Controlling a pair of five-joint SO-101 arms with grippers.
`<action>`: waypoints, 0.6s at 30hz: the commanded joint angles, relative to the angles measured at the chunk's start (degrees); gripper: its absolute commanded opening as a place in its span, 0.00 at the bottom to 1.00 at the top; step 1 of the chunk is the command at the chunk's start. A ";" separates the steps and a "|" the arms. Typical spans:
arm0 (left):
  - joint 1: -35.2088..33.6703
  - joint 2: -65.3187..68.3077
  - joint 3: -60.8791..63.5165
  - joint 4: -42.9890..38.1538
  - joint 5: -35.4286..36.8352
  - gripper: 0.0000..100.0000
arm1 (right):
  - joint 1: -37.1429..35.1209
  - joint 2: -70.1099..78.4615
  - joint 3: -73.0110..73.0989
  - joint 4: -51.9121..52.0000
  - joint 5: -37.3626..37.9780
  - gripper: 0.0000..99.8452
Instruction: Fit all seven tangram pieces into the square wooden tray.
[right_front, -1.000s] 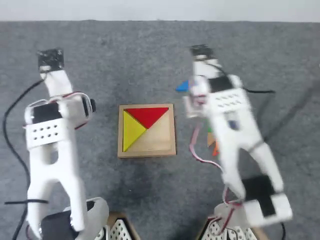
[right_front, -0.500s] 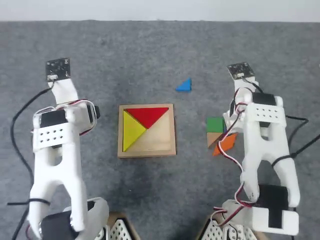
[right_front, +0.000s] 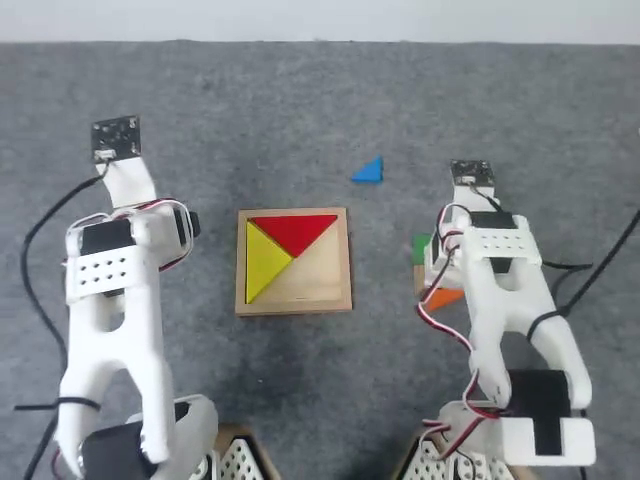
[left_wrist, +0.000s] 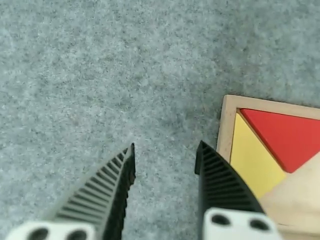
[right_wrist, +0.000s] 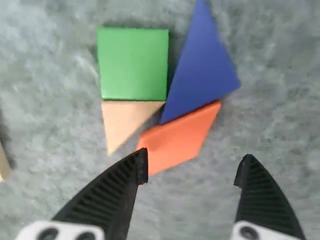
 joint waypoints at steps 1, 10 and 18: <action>0.18 -0.53 -0.31 -1.05 0.53 0.20 | -1.71 -0.40 -0.35 -1.01 -7.03 0.29; 0.18 -0.88 -0.31 -1.05 0.53 0.20 | -4.35 -0.31 0.97 -1.45 -32.18 0.29; 0.18 -0.88 -0.31 -1.05 0.53 0.20 | -4.97 -0.31 2.55 -4.62 -42.29 0.28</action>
